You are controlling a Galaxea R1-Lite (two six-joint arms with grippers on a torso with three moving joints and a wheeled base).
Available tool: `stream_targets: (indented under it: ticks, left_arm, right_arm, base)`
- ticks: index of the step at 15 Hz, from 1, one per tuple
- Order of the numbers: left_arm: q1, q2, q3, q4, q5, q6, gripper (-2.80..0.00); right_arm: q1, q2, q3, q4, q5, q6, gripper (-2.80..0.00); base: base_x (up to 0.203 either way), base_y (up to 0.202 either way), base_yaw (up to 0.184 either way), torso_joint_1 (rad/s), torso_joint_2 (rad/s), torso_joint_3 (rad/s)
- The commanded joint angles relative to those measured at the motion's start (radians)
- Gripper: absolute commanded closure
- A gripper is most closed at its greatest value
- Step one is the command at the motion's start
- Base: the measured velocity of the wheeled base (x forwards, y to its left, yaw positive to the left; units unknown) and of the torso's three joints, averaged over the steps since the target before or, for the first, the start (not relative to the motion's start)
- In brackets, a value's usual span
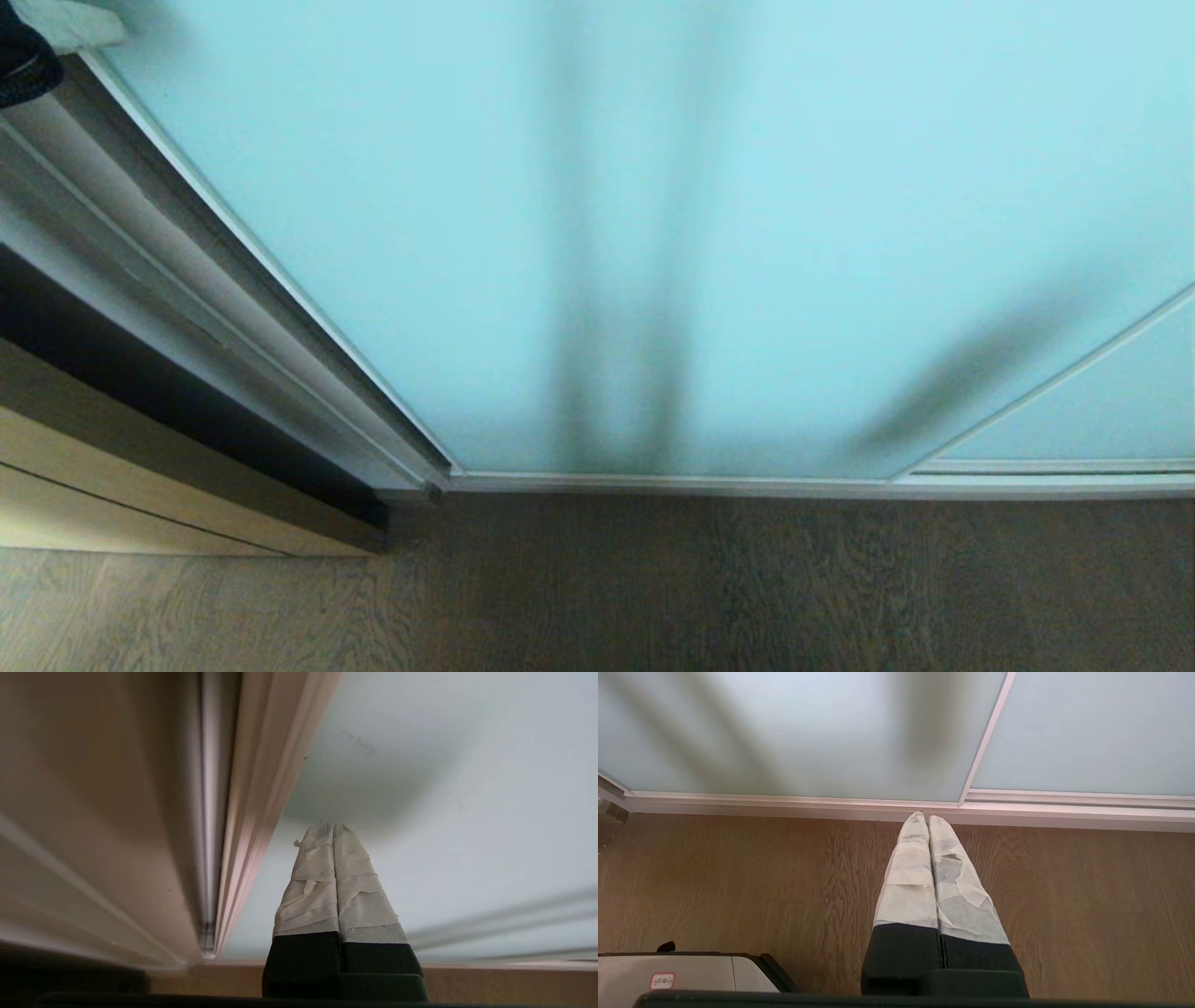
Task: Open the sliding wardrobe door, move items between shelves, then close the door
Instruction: Close the door
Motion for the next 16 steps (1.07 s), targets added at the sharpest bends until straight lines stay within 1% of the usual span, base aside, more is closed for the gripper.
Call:
stream_targets:
  ticks: [1, 3, 10, 13, 16]
  left_arm:
    - [0.001, -0.043, 0.003, 0.009, -0.004, -0.004, 0.00]
    - [-0.002, -0.103, 0.031, 0.016, -0.014, -0.005, 0.00]
    - [-0.002, -0.302, 0.172, 0.020, -0.162, -0.008, 0.00]
    - [-0.002, -0.406, 0.296, 0.019, -0.175, -0.005, 0.00]
    - [-0.002, -0.522, 0.453, 0.021, -0.228, -0.005, 0.00]
  right_arm:
    - [0.001, 0.000, 0.000, 0.000, 0.000, 0.001, 0.00]
    - [0.000, 0.001, 0.000, 0.000, 0.000, 0.001, 0.00]
    - [0.001, 0.000, 0.000, 0.000, 0.000, 0.001, 0.00]
    - [0.001, 0.000, 0.000, 0.000, -0.001, 0.001, 0.00]
    - [0.001, 0.000, 0.000, 0.000, 0.000, 0.001, 0.00]
  base:
    - [0.000, 0.000, 0.000, 0.000, 0.00, 0.000]
    - [0.000, 0.000, 0.000, 0.000, 0.00, 0.000]
    - [0.000, 0.000, 0.000, 0.000, 0.00, 0.000]
    - [0.000, 0.000, 0.000, 0.000, 0.00, 0.000]
    - [0.000, 0.000, 0.000, 0.000, 0.00, 0.000]
